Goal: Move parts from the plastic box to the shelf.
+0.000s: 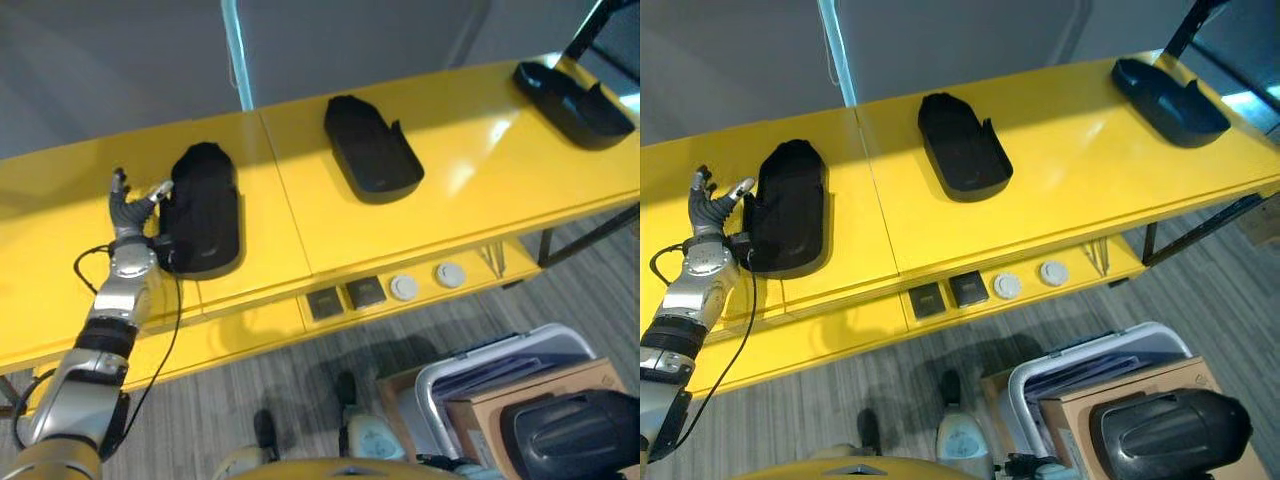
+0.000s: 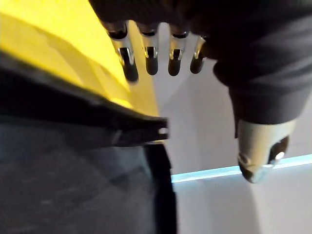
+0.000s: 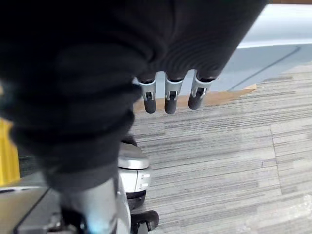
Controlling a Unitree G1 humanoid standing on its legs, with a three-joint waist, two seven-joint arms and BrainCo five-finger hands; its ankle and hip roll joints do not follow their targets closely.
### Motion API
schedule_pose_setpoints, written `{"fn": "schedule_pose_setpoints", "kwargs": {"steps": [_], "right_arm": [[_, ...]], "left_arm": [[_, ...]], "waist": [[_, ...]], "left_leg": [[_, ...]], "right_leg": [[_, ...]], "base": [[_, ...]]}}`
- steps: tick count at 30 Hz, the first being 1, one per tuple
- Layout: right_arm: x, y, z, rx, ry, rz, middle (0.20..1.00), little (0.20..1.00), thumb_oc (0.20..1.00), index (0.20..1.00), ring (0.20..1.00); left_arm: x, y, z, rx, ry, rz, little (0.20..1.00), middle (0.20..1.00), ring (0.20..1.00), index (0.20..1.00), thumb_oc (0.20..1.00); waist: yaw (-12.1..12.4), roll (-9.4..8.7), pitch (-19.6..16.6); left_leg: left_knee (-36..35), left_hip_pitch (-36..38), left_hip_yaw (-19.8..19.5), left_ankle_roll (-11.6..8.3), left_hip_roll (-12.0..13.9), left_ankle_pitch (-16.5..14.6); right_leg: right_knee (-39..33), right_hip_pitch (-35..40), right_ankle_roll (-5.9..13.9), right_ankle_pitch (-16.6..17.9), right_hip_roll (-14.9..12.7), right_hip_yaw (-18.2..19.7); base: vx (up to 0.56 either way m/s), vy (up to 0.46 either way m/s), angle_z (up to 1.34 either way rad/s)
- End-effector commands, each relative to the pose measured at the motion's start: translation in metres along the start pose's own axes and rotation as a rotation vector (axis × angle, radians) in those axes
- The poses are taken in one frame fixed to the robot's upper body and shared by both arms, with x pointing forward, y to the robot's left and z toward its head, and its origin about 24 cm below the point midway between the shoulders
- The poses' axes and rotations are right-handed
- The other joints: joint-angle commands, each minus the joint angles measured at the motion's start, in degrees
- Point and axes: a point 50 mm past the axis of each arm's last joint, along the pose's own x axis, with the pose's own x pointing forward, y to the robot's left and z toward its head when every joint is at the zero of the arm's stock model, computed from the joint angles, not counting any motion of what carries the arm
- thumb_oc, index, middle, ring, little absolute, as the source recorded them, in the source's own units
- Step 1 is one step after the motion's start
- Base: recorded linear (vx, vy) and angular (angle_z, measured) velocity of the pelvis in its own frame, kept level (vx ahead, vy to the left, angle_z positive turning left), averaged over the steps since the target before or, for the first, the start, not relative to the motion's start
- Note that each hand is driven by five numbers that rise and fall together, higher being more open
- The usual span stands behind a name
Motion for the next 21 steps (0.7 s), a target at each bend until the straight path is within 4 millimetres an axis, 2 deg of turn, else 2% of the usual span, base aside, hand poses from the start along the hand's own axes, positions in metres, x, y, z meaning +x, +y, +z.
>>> {"fn": "schedule_pose_setpoints", "kwargs": {"steps": [1, 3, 7, 8, 10, 11, 12, 13, 14, 15, 16, 18, 21], "right_arm": [[-0.003, -0.007, -0.009, 0.096, 0.110, 0.088, 1.000, 1.000, 1.000, 1.000, 1.000], [-0.003, -0.005, -0.020, 0.082, 0.168, 0.097, 1.000, 1.000, 1.000, 1.000, 1.000], [-0.004, -0.008, -0.027, 0.115, 0.202, 0.057, 1.000, 1.000, 1.000, 1.000, 1.000], [-0.004, -0.008, -0.031, 0.130, 0.216, 0.044, 1.000, 1.000, 1.000, 1.000, 1.000], [-0.003, -0.007, -0.034, 0.151, 0.224, 0.027, 1.000, 1.000, 1.000, 1.000, 1.000], [-0.003, -0.005, -0.036, 0.145, 0.227, 0.020, 1.000, 1.000, 1.000, 1.000, 1.000], [-0.003, -0.004, -0.036, 0.145, 0.227, 0.020, 1.000, 1.000, 1.000, 1.000, 1.000], [-0.002, -0.001, -0.038, 0.128, 0.235, 0.034, 1.000, 1.000, 1.000, 1.000, 1.000], [-0.002, 0.000, -0.038, 0.122, 0.236, 0.038, 1.000, 1.000, 1.000, 1.000, 1.000], [-0.001, 0.005, -0.038, 0.112, 0.239, 0.052, 1.000, 1.000, 1.000, 1.000, 1.000], [-0.001, 0.007, -0.036, 0.114, 0.233, 0.057, 1.000, 1.000, 1.000, 1.000, 1.000], [0.002, 0.011, -0.019, 0.125, 0.180, 0.067, 1.000, 1.000, 1.000, 1.000, 1.000], [0.003, 0.016, -0.001, 0.055, 0.152, 0.099, 1.000, 1.000, 1.000, 1.000, 1.000]], "left_arm": [[0.016, 0.015, 0.063, -0.104, -0.316, 0.125, 1.000, 1.000, 1.000, 1.000, 1.000], [0.014, 0.026, 0.083, -0.152, -0.437, 0.121, 1.000, 1.000, 1.000, 1.000, 1.000], [0.002, 0.018, 0.095, -0.139, -0.518, -0.035, 1.000, 1.000, 1.000, 1.000, 1.000], [-0.006, 0.014, 0.093, -0.133, -0.548, -0.109, 0.200, 0.200, 0.200, 0.200, 0.200], [-0.025, 0.003, 0.085, -0.176, -0.536, -0.250, 0.200, 0.200, 0.200, 0.200, 0.200], [-0.040, -0.006, 0.071, -0.182, -0.504, -0.343, 0.200, 0.200, 0.200, 0.200, 0.200], [-0.044, -0.008, 0.068, -0.188, -0.493, -0.355, 0.200, 0.200, 0.200, 0.200, 0.200], [-0.061, -0.014, 0.039, -0.250, -0.380, -0.397, 0.200, 0.200, 0.200, 0.200, 0.200], [-0.066, -0.015, 0.029, -0.260, -0.338, -0.397, 0.200, 0.200, 0.200, 0.200, 0.200], [-0.079, -0.019, 0.000, -0.280, -0.226, -0.417, 0.200, 0.200, 0.200, 0.200, 0.200], [-0.083, -0.021, -0.007, -0.279, -0.195, -0.428, 0.200, 0.200, 0.200, 0.200, 0.200], [-0.104, -0.029, -0.031, -0.358, -0.101, -0.501, 0.200, 0.200, 0.200, 0.200, 0.200], [-0.129, -0.052, -0.033, -0.374, -0.116, -0.727, 0.200, 0.200, 0.200, 0.200, 0.200]], "waist": [[0.9, 4.22, -4.2], [1.8, 3.71, -5.6], [3.1, 2.97, -6.9], [3.5, 2.78, -7.3], [4.5, 2.41, -7.4], [5.1, 2.24, -7.4], [5.2, 2.20, -7.4], [6.3, 1.83, -7.2], [6.6, 1.68, -7.2], [7.5, 1.23, -7.0], [7.9, 1.02, -6.9], [9.6, 0.51, -6.3], [11.1, 0.48, -5.7]], "left_leg": [[0.0, -3.1, 1.1, -3.50, 5.5, 3.0], [0.0, -1.7, 1.3, -3.50, 5.9, 2.8], [0.0, -0.3, 0.7, -3.44, 6.1, 2.3], [0.1, 0.3, 0.4, -3.28, 6.1, 2.0], [0.3, 1.0, -0.3, -2.99, 6.0, 1.5], [0.3, 1.3, -0.8, -2.69, 5.8, 1.1], [0.4, 1.3, -1.0, -2.64, 5.8, 1.1], [0.4, 1.8, -2.0, -2.30, 5.4, 0.6], [0.4, 1.8, -2.2, -2.22, 5.3, 0.6], [0.4, 1.9, -2.8, -2.01, 4.9, 0.4], [0.5, 1.9, -3.0, -1.95, 4.7, 0.4], [0.5, 1.7, -3.8, -1.48, 4.2, 0.1], [0.3, 1.6, -4.2, -1.16, 3.8, -0.2]], "right_leg": [[0.3, 4.5, 3.73, -5.4, -1.8, 0.5], [0.3, 6.1, 3.60, -5.8, -1.8, -0.3], [0.3, 7.5, 3.42, -6.1, -1.9, -1.0], [0.3, 8.1, 3.35, -6.3, -1.8, -1.2], [0.3, 9.0, 3.24, -6.5, -1.8, -1.3], [0.3, 9.5, 3.15, -6.6, -1.7, -1.4], [0.3, 9.7, 3.13, -6.6, -1.7, -1.5], [0.4, 10.4, 3.06, -6.6, -1.7, -1.8], [0.4, 10.5, 3.07, -6.6, -1.7, -1.9], [0.6, 10.8, 3.30, -6.3, -1.9, -2.2], [0.7, 10.8, 3.34, -6.2, -2.0, -2.3], [0.9, 11.2, 3.29, -6.3, -2.3, -3.4], [1.1, 11.5, 3.23, -6.4, -2.7, -4.9]], "base": [[0.04, -0.028, 0.03], [0.03, -0.037, 0.00], [0.01, -0.025, 0.11], [0.00, -0.006, 0.11], [-0.01, 0.016, 0.09], [-0.02, 0.029, 0.06], [-0.03, 0.045, 0.16], [-0.02, 0.030, 0.23], [-0.03, 0.033, 0.28], [-0.03, 0.012, 0.24], [-0.04, 0.012, 0.23], [-0.04, 0.021, 0.18], [-0.04, 0.031, 0.33]]}}
